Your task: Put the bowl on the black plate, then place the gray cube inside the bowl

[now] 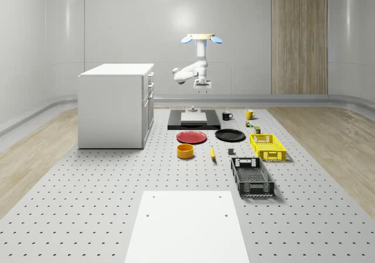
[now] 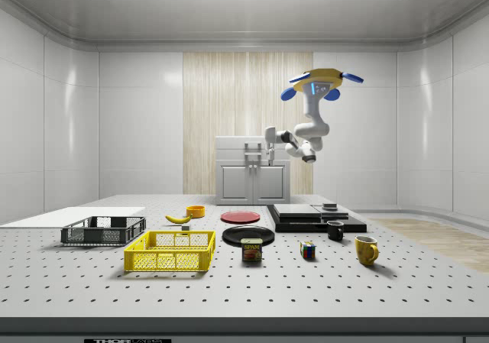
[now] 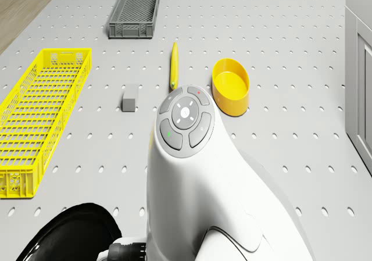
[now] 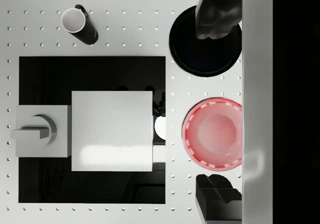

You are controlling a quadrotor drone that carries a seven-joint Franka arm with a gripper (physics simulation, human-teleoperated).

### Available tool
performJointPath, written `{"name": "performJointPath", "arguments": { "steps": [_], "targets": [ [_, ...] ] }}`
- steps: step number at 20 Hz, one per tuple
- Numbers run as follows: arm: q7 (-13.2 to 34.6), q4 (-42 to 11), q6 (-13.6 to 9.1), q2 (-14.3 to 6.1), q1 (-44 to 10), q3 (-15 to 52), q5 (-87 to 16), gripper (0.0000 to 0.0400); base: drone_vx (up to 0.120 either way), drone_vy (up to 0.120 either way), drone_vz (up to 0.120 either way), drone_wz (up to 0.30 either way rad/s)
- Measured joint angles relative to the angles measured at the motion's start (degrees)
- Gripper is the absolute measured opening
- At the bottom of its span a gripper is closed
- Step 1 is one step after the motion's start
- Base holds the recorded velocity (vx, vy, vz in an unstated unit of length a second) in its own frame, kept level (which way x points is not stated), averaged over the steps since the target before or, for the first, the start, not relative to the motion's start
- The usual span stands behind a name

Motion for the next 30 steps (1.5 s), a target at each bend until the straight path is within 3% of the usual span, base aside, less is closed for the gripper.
{"name": "performJointPath", "arguments": {
  "steps": [14,18,30],
  "targets": [
    [1.19,0.27,3.47,-3.8,-1.26,1.15,1.96,0.04,0.12,-0.111,-0.12,0.0],
    [1.47,0.33,4.4,-4.81,-1.56,1.42,2.47,0.04,0.12,-0.01,-0.11,0.0],
    [2.22,0.51,7.01,-7.62,-2.37,2.12,3.83,0.04,0.12,0.0,0.0,0.0]
  ]
}}
